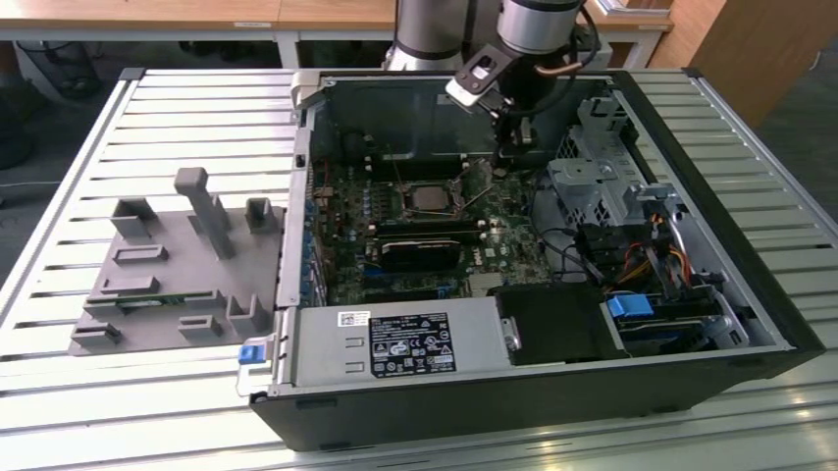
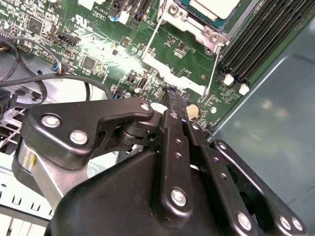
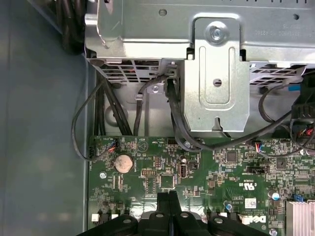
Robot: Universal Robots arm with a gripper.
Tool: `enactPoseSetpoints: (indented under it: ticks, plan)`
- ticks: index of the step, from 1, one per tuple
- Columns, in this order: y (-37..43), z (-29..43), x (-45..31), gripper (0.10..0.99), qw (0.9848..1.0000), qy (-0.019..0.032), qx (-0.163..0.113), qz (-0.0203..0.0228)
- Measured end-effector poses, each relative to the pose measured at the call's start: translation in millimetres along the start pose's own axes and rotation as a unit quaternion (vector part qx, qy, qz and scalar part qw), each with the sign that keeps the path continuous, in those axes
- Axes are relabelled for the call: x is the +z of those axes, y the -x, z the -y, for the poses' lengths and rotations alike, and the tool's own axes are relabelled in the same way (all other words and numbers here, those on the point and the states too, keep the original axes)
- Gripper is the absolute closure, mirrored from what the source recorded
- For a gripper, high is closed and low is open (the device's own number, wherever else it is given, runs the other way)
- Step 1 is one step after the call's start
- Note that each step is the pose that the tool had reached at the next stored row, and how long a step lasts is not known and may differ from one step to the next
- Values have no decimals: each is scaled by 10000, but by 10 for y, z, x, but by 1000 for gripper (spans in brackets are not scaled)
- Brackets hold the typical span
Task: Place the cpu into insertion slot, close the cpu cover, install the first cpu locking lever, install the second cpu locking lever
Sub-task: 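Close the cpu cover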
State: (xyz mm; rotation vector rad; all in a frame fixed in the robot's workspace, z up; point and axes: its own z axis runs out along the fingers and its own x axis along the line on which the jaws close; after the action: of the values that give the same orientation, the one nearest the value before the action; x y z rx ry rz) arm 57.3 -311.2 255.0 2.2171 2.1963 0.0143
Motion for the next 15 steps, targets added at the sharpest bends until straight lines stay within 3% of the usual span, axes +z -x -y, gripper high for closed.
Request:
enactPoseSetpoints:
  ticks: [15]
  plan:
    - [-6,-35,93,980,10000,-66,0,2]
